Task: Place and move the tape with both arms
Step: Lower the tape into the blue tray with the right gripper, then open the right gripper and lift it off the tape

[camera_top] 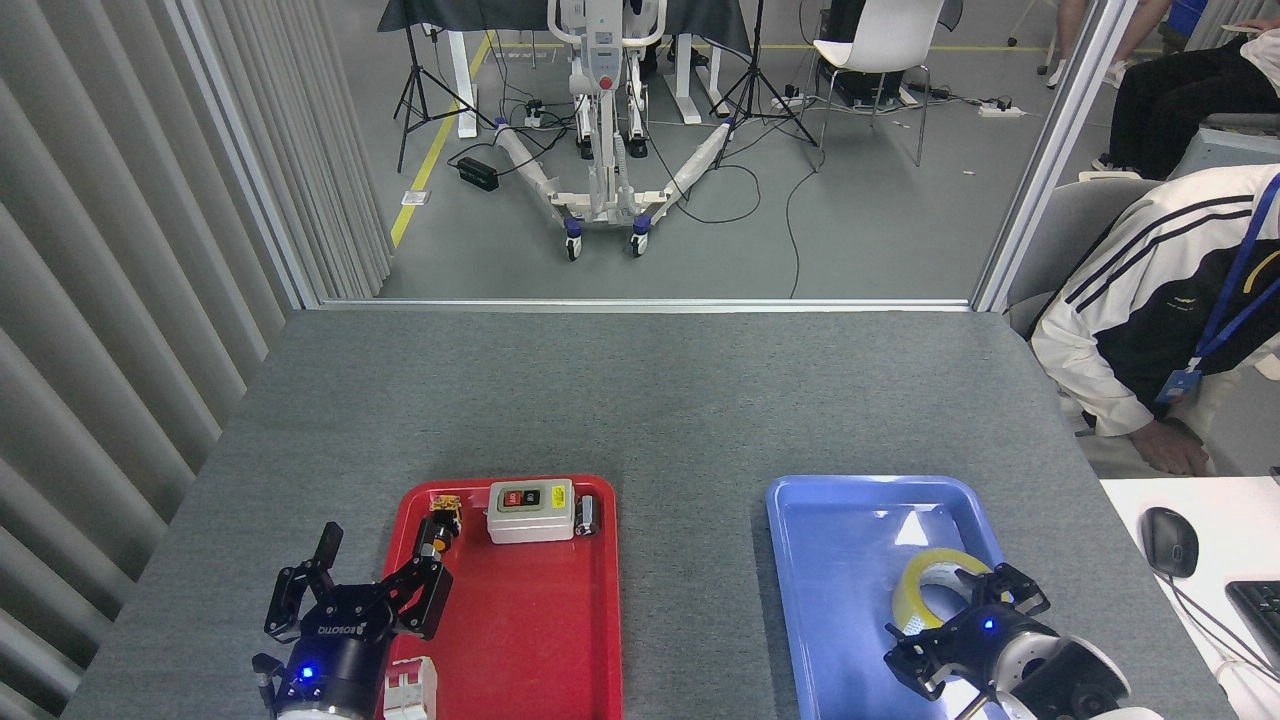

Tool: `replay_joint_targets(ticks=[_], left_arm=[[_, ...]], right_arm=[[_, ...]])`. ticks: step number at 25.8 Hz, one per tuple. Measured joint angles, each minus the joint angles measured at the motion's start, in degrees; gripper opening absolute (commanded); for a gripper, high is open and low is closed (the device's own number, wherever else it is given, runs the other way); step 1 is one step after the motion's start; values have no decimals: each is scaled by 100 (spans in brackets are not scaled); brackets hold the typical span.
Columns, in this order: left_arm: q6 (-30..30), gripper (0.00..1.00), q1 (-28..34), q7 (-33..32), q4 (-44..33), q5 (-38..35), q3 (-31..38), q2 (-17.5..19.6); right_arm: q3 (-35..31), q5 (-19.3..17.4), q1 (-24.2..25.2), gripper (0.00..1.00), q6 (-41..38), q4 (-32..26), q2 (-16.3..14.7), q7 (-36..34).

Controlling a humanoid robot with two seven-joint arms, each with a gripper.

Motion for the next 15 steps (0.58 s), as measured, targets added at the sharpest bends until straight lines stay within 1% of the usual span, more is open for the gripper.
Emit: replay_joint_targets(ticks=[2,4,7,10,12,15], left_arm=[[-47,100,-1,-20,0,13,-2,11],[-104,100,-1,-22,0,26,0,19],[-165,100,-1,-36,0,42,3,22],[-190,100,-1,-47,0,52,8,27],[-200,100,-5,-50,3,56,12,30],[-207,100,-6,-51,8,60,19,32]], right_arm=[[-273,-170,184,100,319,-151,136,-50],[-577,-322,388,100,678,-267,372,-325],[-924,-451,616,100,1206,-319,767,-1325],[-1137,-590,819,100,1556,-301,1052,-2643],[-1207,-710,889,100,1663,-292,1158,-3302],[-1260,-849,934,100,1706,-283,1261,-3865]])
